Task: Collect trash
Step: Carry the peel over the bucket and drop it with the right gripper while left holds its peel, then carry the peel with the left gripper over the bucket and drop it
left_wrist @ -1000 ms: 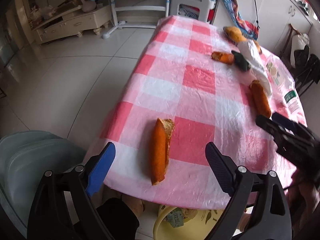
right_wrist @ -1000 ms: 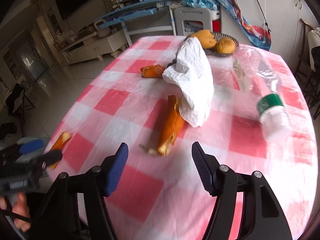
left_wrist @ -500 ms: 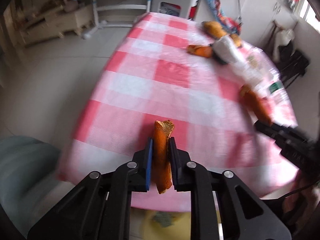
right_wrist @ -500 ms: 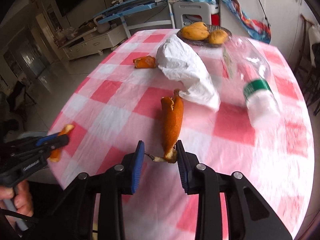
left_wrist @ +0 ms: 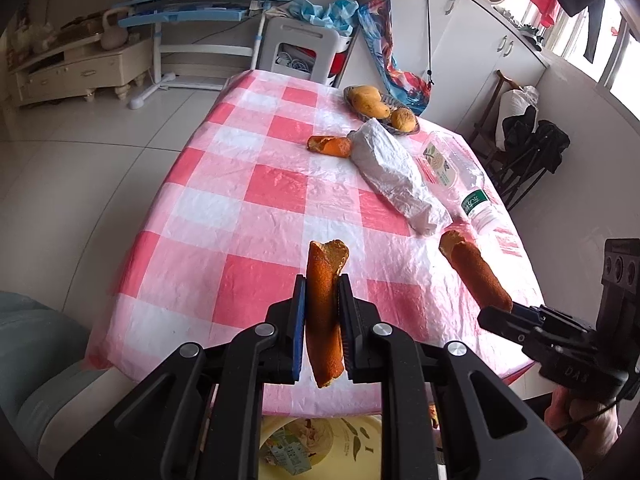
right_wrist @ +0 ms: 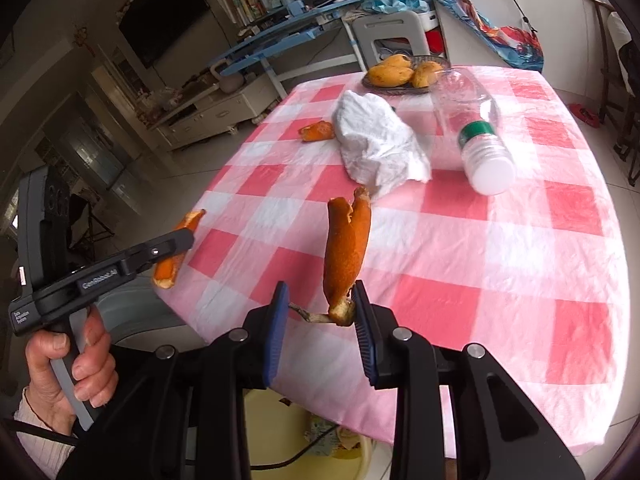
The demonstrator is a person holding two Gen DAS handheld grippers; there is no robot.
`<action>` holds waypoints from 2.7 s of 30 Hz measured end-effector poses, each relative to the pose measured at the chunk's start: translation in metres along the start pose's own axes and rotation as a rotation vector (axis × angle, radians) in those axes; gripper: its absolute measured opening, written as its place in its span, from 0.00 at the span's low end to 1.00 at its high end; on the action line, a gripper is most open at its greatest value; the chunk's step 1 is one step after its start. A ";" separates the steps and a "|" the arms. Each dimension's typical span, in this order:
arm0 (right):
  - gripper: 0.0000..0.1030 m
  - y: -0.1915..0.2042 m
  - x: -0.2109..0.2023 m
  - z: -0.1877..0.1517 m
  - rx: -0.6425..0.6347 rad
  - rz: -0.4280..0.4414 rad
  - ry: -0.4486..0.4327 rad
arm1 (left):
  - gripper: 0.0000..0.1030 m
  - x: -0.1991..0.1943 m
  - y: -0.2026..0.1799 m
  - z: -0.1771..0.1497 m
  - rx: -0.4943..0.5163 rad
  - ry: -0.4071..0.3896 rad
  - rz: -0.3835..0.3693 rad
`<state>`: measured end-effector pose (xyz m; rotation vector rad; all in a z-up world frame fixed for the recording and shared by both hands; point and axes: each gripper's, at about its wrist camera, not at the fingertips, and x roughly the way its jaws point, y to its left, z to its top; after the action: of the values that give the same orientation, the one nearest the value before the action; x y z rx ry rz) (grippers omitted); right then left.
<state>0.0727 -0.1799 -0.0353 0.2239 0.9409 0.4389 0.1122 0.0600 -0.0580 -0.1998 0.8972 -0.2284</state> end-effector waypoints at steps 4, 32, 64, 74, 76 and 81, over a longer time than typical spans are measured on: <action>0.31 0.011 0.002 0.001 -0.045 0.005 -0.006 | 0.15 -0.001 0.002 0.003 0.001 -0.015 0.006; 0.32 0.067 0.020 -0.037 -0.256 0.104 0.103 | 0.15 -0.007 -0.004 0.004 0.039 -0.042 0.046; 0.34 0.103 0.025 -0.127 -0.399 0.072 0.320 | 0.15 -0.033 -0.016 -0.014 0.114 -0.069 0.046; 0.51 0.091 0.013 -0.122 -0.345 0.029 0.257 | 0.15 -0.046 -0.021 -0.027 0.146 -0.085 0.059; 0.53 0.089 0.008 -0.119 -0.332 0.022 0.234 | 0.15 -0.048 -0.022 -0.032 0.154 -0.079 0.061; 0.61 0.079 -0.011 -0.112 -0.289 -0.002 0.166 | 0.15 -0.050 -0.029 -0.047 0.186 -0.059 0.071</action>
<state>-0.0456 -0.1146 -0.0623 -0.0777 1.0265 0.5917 0.0420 0.0427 -0.0416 -0.0023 0.8180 -0.2370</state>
